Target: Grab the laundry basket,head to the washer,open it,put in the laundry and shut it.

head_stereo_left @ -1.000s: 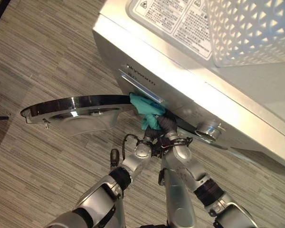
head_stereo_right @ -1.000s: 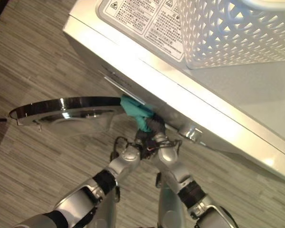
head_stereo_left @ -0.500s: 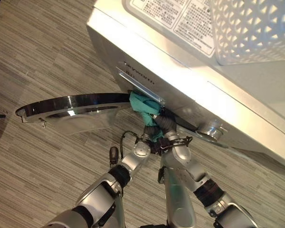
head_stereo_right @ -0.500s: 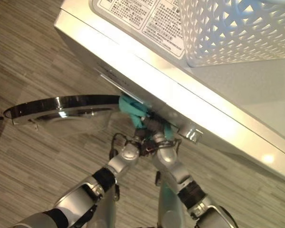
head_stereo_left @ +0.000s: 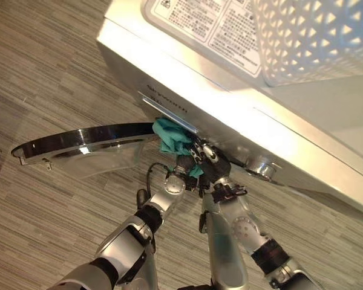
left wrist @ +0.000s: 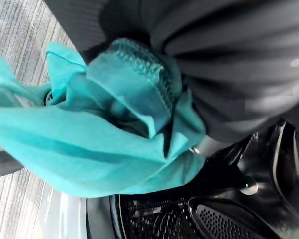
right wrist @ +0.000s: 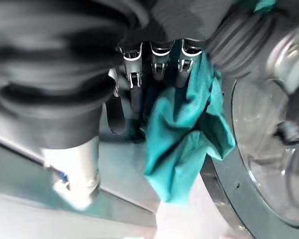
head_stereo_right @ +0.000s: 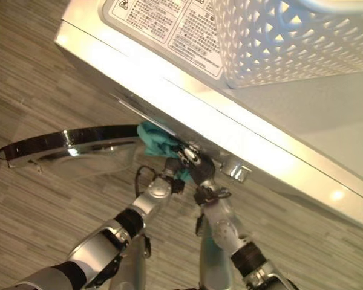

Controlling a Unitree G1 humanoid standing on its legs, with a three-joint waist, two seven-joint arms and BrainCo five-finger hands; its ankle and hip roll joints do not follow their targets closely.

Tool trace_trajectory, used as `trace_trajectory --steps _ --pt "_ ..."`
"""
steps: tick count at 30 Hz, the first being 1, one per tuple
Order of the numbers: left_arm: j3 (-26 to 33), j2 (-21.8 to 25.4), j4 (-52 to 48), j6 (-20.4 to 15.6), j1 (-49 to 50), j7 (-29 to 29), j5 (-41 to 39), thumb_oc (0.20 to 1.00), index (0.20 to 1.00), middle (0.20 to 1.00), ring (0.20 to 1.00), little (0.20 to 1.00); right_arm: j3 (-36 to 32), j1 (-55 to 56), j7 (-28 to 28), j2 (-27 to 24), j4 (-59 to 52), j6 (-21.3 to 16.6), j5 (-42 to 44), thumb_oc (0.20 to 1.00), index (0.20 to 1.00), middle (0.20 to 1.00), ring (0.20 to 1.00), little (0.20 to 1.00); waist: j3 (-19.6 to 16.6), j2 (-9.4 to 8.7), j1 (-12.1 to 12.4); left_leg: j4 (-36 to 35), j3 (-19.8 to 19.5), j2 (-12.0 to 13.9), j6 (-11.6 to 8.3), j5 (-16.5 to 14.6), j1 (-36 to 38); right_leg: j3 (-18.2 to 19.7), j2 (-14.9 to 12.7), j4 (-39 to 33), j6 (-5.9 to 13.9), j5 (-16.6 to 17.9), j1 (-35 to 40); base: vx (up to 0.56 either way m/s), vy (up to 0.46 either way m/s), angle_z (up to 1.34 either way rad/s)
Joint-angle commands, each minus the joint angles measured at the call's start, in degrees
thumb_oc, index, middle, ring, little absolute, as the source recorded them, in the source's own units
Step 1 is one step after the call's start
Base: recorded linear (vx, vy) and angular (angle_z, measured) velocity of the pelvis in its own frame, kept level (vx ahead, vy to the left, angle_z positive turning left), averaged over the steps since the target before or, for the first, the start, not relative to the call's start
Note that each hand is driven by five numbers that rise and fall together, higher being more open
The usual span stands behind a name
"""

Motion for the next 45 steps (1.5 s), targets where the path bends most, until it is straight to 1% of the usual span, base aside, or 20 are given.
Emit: trace_trajectory --steps 1,6,8,9,10,13,14,18,19,20,22,24,27,28,32,33,37,40,44,45 --pt "1.60 -3.15 1.80 -4.07 -1.82 -2.51 1.19 0.200 0.200 0.200 0.200 0.200 -5.72 6.61 2.41 -4.76 5.16 2.15 -3.07 1.000 1.000 1.000 1.000 1.000 -2.53 1.21 -0.79 0.38 5.70 2.71 -1.12 -2.68 3.00 4.69 -3.42 4.18 6.42 -6.43 -1.16 0.00 0.000 0.00" --pt "2.40 -2.44 3.32 -3.92 -2.46 -3.02 1.38 0.200 0.200 0.200 0.200 0.200 -8.30 11.16 3.11 -6.60 10.47 3.89 -6.20 1.000 1.000 1.000 1.000 1.000 -2.38 1.16 -1.69 0.38 6.01 2.46 -1.00 -2.78 2.87 4.85 -3.79 3.87 6.83 -5.92 -1.40 0.00 0.004 -0.01" --pt "2.25 -2.09 2.31 -4.33 -1.72 -3.09 0.66 0.200 0.200 0.200 0.200 0.200 -9.28 11.43 1.71 -6.53 14.96 4.40 -9.37 1.000 1.000 1.000 1.000 1.000 -2.36 1.30 -1.68 0.38 6.11 2.22 -0.74 -2.82 2.87 4.86 -4.12 3.53 6.97 -5.53 -1.37 0.00 0.012 -0.06" --pt "1.84 -1.75 -0.77 -5.06 -0.53 -3.30 -0.37 0.200 0.200 0.200 0.200 0.200 -9.85 10.27 -0.40 -6.02 20.09 4.28 -12.77 1.000 1.000 1.000 1.000 1.000 -2.26 1.57 -1.30 0.38 6.07 1.71 -0.49 -2.82 2.67 4.92 -4.36 3.16 7.12 -5.22 -1.32 0.00 0.000 0.00" --pt "1.83 -1.73 -0.81 -5.04 -0.52 -3.29 -0.37 0.200 0.200 0.200 0.200 0.200 -9.85 10.24 -0.39 -5.99 20.13 4.27 -12.78 1.000 1.000 1.000 1.000 1.000 -2.24 1.55 -1.29 0.38 6.07 1.71 -0.49 -2.82 2.68 4.91 -4.35 3.15 7.13 -5.22 -1.30 0.00 0.000 0.00" --pt "0.46 -0.78 -6.99 -5.77 2.78 -4.09 -2.32 0.200 0.200 0.200 0.200 0.200 -9.92 4.67 -3.89 -3.79 28.08 4.16 -17.45 1.000 1.000 1.000 1.000 1.000 -2.08 2.40 0.31 0.38 5.75 0.97 -0.01 -2.71 2.17 4.85 -4.91 2.61 7.37 -4.61 -1.33 0.00 0.000 0.00" --pt "0.17 -0.14 -10.07 -6.09 4.37 -4.50 -3.34 0.200 0.200 0.200 0.200 0.200 -9.29 1.12 -5.48 -2.72 31.06 4.07 -19.40 1.000 1.000 1.000 1.000 1.000 -1.95 2.99 1.31 0.38 5.75 0.59 0.15 -2.62 1.87 4.67 -5.24 2.28 7.50 -4.37 -1.33 0.00 0.000 0.00" --pt "-0.94 2.62 -19.97 -6.05 10.01 -6.67 -7.94 0.200 0.200 0.200 0.200 0.200 -7.46 -7.05 -9.14 -0.59 35.23 4.24 -24.34 1.000 1.000 1.000 1.000 1.000 -1.89 4.51 4.06 0.38 5.60 -0.74 0.84 -2.44 0.88 4.57 -6.14 1.37 7.69 -3.62 -1.64 -0.03 0.017 0.07" --pt "-0.94 2.66 -20.02 -6.01 10.04 -6.67 -7.95 0.200 0.200 0.200 0.200 0.200 -7.46 -7.06 -9.14 -0.57 35.25 4.24 -24.34 1.000 1.000 1.000 1.000 1.000 -1.91 4.49 4.05 0.38 5.60 -0.75 0.85 -2.44 0.86 4.57 -6.14 1.37 7.69 -3.62 -1.65 -0.03 0.019 0.15" --pt "-1.17 2.93 -21.93 -5.91 11.61 -7.44 -10.21 0.200 0.200 0.200 0.200 0.200 -6.60 -9.23 -10.20 -0.27 36.43 4.46 -26.23 1.000 1.000 1.000 1.000 1.000 -1.88 4.84 4.91 0.46 5.56 -1.20 1.14 -2.47 0.67 4.54 -6.44 1.23 7.73 -3.56 -1.68 -0.02 0.014 0.15" --pt "-1.60 3.08 -23.17 -5.52 12.61 -7.80 -12.15 0.200 0.200 0.200 0.200 0.200 -6.68 -10.86 -10.96 0.40 37.18 4.64 -25.89 1.000 1.000 1.000 1.000 1.000 -1.81 5.20 5.45 0.86 5.51 -1.75 1.44 -2.65 0.36 4.68 -6.64 1.12 7.75 -3.49 -1.73 -0.02 0.025 0.10" --pt "-1.96 3.16 -23.61 -5.64 12.79 -7.84 -12.43 0.200 0.200 0.200 0.200 0.200 -6.99 -11.37 -11.30 0.75 37.60 4.48 -25.32 1.000 1.000 1.000 1.000 1.000 -1.79 5.36 5.62 1.05 5.47 -1.88 1.57 -2.70 0.18 4.83 -6.78 1.09 7.77 -3.45 -1.83 -0.01 0.019 0.08" --pt "-2.99 2.86 -22.73 -5.41 12.55 -7.59 -12.53 0.200 0.200 0.200 0.200 0.200 -7.35 -14.72 -11.94 2.79 40.70 4.38 -22.94 1.000 1.000 1.000 1.000 1.000 -1.93 6.29 6.46 1.09 5.08 -2.51 1.79 -2.62 -0.56 5.03 -7.20 1.03 7.85 -3.23 -2.37 -0.02 0.012 0.07" --pt "-2.99 2.86 -22.72 -5.42 12.52 -7.58 -12.52 0.200 0.200 0.200 0.200 0.200 -7.36 -14.78 -11.92 2.80 40.76 4.36 -22.93 1.000 1.000 1.000 1.000 1.000 -1.93 6.29 6.46 1.10 5.08 -2.51 1.78 -2.62 -0.58 5.02 -7.20 1.03 7.85 -3.23 -2.39 -0.02 0.006 0.08" --pt "-2.95 2.74 -21.20 -5.60 12.90 -6.75 -13.26 0.200 0.200 0.200 0.200 0.200 -6.11 -17.71 -11.95 5.55 42.41 4.38 -20.74 1.000 1.000 1.000 1.000 1.000 -1.81 7.55 7.49 0.58 4.69 -2.66 1.65 -2.19 -0.78 4.73 -7.25 1.24 7.75 -3.24 -2.87 0.00 0.003 0.02" --pt "-2.84 2.87 -21.25 -5.60 13.22 -6.75 -13.17 0.200 0.200 0.200 0.200 0.200 -5.40 -17.61 -11.86 5.79 42.13 4.50 -21.18 1.000 1.000 1.000 1.000 1.000 -1.80 7.57 7.56 0.52 4.71 -2.62 1.64 -2.22 -0.75 4.75 -7.16 1.26 7.70 -3.29 -2.95 0.00 0.000 0.00" --pt "-2.29 3.14 -20.75 -5.52 14.18 -6.41 -13.11 0.200 0.200 0.200 0.200 0.200 -3.51 -16.01 -12.18 5.84 39.90 4.61 -23.18 1.000 1.000 1.000 1.000 1.000 -1.68 7.16 7.39 0.49 4.89 -2.37 1.63 -2.30 -0.75 4.65 -6.93 1.29 7.65 -3.41 -3.18 0.00 0.000 0.00" --pt "-0.62 2.76 -18.89 -5.69 14.80 -6.01 -15.07 0.200 0.200 0.200 0.200 0.200 -1.65 -9.30 -12.97 2.83 32.61 4.48 -28.66 1.000 1.000 1.000 1.000 1.000 -0.99 5.06 5.80 1.08 5.79 -1.96 1.93 -2.94 -0.66 5.34 -6.35 1.35 7.64 -3.28 -3.78 -0.01 0.011 0.00" --pt "2.31 1.71 -15.65 -7.46 12.38 -4.42 -16.41 0.200 0.200 0.200 0.200 0.200 -3.77 -2.00 -15.69 -1.40 31.85 4.23 -36.60 1.000 1.000 1.000 1.000 1.000 -0.58 1.94 2.85 3.96 7.73 -2.12 2.18 -4.60 -2.98 7.30 -5.82 0.81 8.29 -2.16 -6.59 -0.05 0.048 -0.08" --pt "2.33 1.72 -15.64 -7.47 12.37 -4.42 -16.41 0.200 0.200 0.200 0.200 0.200 -3.76 -2.02 -15.69 -1.39 31.85 4.23 -36.60 1.000 1.000 1.000 1.000 1.000 -0.71 1.88 2.79 3.98 7.74 -2.22 2.19 -4.51 -3.18 7.35 -5.92 0.82 8.31 -2.10 -6.79 -0.04 0.052 -0.27"
